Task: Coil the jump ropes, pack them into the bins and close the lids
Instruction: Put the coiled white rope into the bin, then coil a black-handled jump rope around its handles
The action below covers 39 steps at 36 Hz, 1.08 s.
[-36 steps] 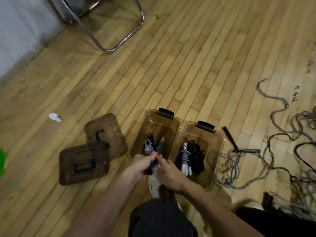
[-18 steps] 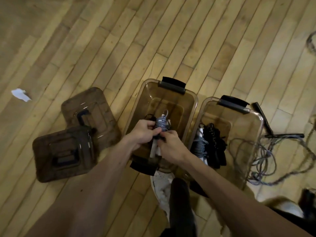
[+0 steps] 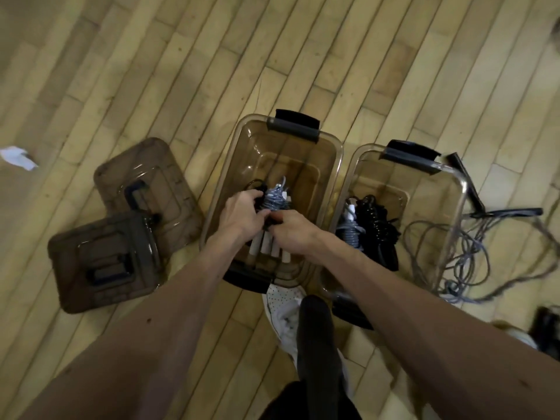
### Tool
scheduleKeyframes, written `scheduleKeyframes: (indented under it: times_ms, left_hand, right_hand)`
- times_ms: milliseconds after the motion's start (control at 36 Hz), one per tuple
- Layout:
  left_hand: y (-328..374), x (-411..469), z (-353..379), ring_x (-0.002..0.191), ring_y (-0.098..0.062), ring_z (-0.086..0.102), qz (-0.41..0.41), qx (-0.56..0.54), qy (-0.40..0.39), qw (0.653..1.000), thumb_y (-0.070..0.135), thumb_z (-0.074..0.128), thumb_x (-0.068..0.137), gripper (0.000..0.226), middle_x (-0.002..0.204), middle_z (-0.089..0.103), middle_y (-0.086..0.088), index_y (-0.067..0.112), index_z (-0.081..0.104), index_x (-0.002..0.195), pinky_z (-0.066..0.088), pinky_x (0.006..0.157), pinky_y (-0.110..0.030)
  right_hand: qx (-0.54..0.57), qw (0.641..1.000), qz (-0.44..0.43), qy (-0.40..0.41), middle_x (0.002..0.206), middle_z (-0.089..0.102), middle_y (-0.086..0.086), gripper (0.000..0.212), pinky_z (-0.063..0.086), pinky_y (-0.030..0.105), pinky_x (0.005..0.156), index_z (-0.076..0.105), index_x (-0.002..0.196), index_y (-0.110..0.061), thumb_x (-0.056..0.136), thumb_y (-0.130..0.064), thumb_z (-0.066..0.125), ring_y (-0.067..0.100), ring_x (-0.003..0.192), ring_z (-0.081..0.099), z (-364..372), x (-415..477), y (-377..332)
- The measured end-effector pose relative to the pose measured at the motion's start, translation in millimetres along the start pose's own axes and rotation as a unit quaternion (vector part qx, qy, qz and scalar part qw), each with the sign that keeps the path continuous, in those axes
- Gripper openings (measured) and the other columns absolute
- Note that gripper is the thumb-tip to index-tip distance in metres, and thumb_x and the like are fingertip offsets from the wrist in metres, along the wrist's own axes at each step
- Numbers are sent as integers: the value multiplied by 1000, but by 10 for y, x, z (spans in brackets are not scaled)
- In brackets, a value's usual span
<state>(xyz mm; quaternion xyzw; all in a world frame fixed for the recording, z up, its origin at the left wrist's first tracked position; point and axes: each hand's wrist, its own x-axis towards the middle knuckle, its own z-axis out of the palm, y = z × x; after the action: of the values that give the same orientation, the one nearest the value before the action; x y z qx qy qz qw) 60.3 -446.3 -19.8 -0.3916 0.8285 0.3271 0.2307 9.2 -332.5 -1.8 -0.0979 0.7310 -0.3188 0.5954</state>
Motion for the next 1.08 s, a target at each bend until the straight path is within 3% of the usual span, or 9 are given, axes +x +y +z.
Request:
scheduleKeyframes:
  times_ms: [111, 194, 333, 500, 722, 806, 917, 972, 1083]
  left_hand:
    - [245, -235, -215, 127, -28, 54, 16, 53, -18, 998, 23, 65, 95, 50, 136, 59, -12, 13, 52, 142, 45, 103, -37]
    - [610, -491, -393, 125, -23, 55, 59, 38, -29, 997, 25, 62, 97, 42, 135, 60, -6, 18, 56, 138, 44, 102, -35]
    - [1771, -1141, -545, 110, -10, 58, 248, 4, -84, 965, 28, 57, 101, 25, 115, 62, 10, 26, 63, 125, 43, 78, -18]
    - [2877, -1897, 103, 88, -16, 61, 371, 63, -138, 916, 26, 54, 101, 16, 99, 67, 0, 20, 68, 108, 49, 76, -31]
    - [2941, -2242, 1740, 98, -20, 62, 330, 146, -258, 896, 24, 58, 98, 15, 110, 68, -5, 16, 69, 104, 47, 78, -30]
    - [2851, -2205, 2247, 91, -17, 63, 298, 150, -279, 901, 24, 57, 98, 15, 106, 70, -3, 15, 69, 103, 49, 74, -31]
    - [2836, -1998, 2883, 90, -16, 62, 252, 139, -267, 920, 26, 55, 99, 19, 109, 70, -2, 18, 69, 109, 50, 76, -29]
    - [2853, -1863, 3094, 94, -12, 54, 236, 127, -236, 934, 28, 52, 102, 25, 118, 65, -1, 18, 65, 121, 43, 79, -27]
    - [2810, -1558, 3515, 100, -19, 53, 226, 152, -188, 944, 31, 50, 103, 33, 127, 56, -7, 18, 52, 133, 46, 85, -35]
  right_hand:
    - [46, 999, -8, 27, 90, 60, -1, 17, 49, 28, 79, 59, 117, -13, 102, -15, 54, 16, 87, 58, -203, -326, -52]
    - [41, 999, 11, 31, 102, 68, 11, 22, 55, 37, 89, 62, 120, -6, 103, -16, 53, 29, 97, 67, -507, -704, -83]
    - [-28, 994, 39, 94, 105, 71, 11, 29, 59, 38, 74, 63, 126, -7, 105, -24, 52, 27, 91, 71, -1475, -1679, -14]
    - [55, 971, 72, 223, 111, 69, 9, 27, 63, 39, 70, 62, 119, -11, 104, -32, 53, 26, 93, 74, -2431, -2907, 630]
    - [236, 924, 117, 277, 104, 73, 7, 25, 62, 36, 78, 63, 121, -10, 105, -27, 53, 24, 89, 73, -2157, -3318, 2540]
    - [299, 892, 154, 301, 92, 69, 8, 23, 59, 34, 68, 61, 123, -6, 105, -15, 50, 18, 71, 67, -1935, -3242, 3128]
    - [323, 872, 207, 304, 90, 65, 12, 24, 50, 31, 60, 60, 124, -3, 103, -4, 48, 20, 69, 59, -1783, -2954, 3690]
    - [309, 872, 213, 314, 97, 67, 11, 27, 53, 30, 65, 60, 126, -4, 101, -7, 51, 20, 77, 61, -1790, -2724, 3856]
    - [237, 892, 199, 330, 124, 67, 12, 37, 55, 41, 95, 58, 135, -6, 99, -15, 51, 27, 108, 65, -1934, -2283, 4026]
